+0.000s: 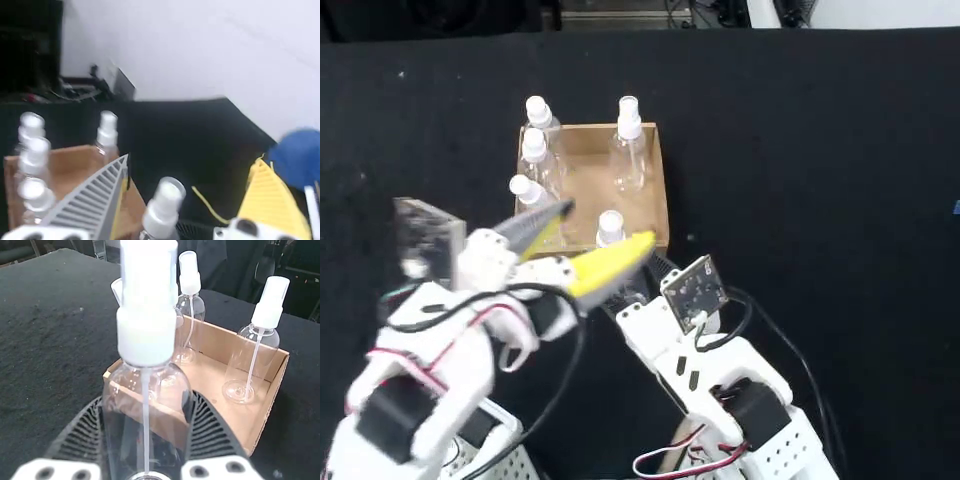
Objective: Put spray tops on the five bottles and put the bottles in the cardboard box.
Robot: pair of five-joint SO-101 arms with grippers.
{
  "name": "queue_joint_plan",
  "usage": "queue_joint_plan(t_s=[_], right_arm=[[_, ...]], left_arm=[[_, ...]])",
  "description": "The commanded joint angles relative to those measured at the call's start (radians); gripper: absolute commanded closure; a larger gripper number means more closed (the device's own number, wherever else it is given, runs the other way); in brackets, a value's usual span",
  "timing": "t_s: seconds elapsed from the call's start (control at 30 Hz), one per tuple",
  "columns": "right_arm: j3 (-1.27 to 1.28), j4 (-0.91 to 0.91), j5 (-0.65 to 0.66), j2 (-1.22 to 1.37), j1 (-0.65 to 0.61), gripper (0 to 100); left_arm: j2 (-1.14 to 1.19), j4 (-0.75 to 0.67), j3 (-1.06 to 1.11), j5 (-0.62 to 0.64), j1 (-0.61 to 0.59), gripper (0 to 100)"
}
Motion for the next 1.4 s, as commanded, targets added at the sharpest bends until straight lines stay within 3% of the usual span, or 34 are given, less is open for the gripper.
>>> queue_joint_plan(t_s=[0.0, 0.13, 0.3, 0.47, 0.67, 0.93, 1.37], right_arm=[[-0.019, -0.026, 0.000, -0.143, 0.015, 98.8], [-0.081, -0.026, -0.006, -0.124, 0.094, 98.8], [-0.188, -0.048, -0.006, -0.096, 0.195, 98.8], [-0.325, -0.095, -0.003, -0.036, 0.269, 98.8], [-0.421, -0.229, -0.006, 0.197, 0.282, 98.8], [-0.314, -0.517, -0.008, 0.470, 0.284, 98.7], [-0.027, -1.073, 0.000, 0.745, 0.287, 98.8]], left_arm=[[-0.003, 0.009, -0.087, 0.000, -0.163, 65], [-0.003, -0.005, 0.001, -0.003, -0.398, 65], [-0.014, -0.141, 0.183, -0.003, -0.713, 65], [-0.006, -0.222, 0.348, -0.003, -0.885, 65], [-0.012, -0.368, 0.616, -0.002, -0.931, 65], [-0.012, -0.631, 0.854, -0.003, -0.924, 65], [-0.012, -0.666, 0.947, 0.005, -0.923, 65]])
